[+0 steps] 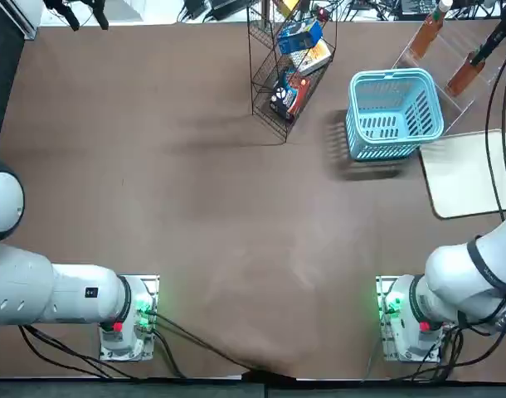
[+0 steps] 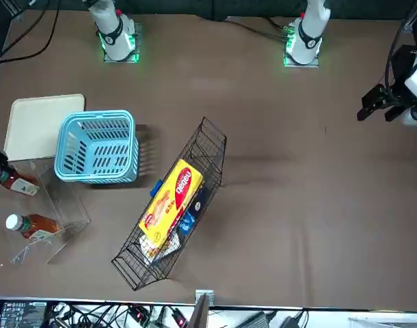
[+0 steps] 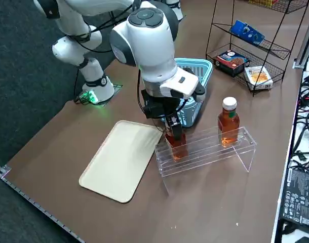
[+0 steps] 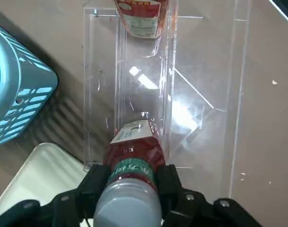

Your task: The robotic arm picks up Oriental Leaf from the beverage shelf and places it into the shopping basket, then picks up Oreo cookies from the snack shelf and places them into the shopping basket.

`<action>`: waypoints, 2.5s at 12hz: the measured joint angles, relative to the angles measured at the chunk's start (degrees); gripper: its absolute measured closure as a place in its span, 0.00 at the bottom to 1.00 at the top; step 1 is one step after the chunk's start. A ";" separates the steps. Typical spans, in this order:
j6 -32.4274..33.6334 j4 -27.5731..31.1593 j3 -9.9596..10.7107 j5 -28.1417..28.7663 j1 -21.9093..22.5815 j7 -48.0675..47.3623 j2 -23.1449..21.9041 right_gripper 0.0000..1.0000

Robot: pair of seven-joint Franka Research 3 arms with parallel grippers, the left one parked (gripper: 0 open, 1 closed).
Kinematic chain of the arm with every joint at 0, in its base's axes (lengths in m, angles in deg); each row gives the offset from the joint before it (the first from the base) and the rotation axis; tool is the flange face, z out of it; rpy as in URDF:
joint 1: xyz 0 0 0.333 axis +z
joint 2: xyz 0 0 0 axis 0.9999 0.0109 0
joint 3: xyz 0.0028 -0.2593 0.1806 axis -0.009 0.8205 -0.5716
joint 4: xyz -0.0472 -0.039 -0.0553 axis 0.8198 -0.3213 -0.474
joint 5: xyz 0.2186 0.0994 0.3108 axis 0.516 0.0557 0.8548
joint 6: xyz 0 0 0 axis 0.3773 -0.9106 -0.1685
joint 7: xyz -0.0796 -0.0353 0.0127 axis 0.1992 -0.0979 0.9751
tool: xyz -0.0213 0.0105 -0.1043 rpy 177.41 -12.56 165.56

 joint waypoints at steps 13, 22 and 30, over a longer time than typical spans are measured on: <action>17.31 -2.22 -0.81 0.05 2.93 -8.87 -13.49 0.43; 24.74 7.33 -1.19 -0.83 17.37 -55.64 -24.70 0.43; 11.25 21.48 -1.01 -1.45 20.17 -65.91 -28.38 0.43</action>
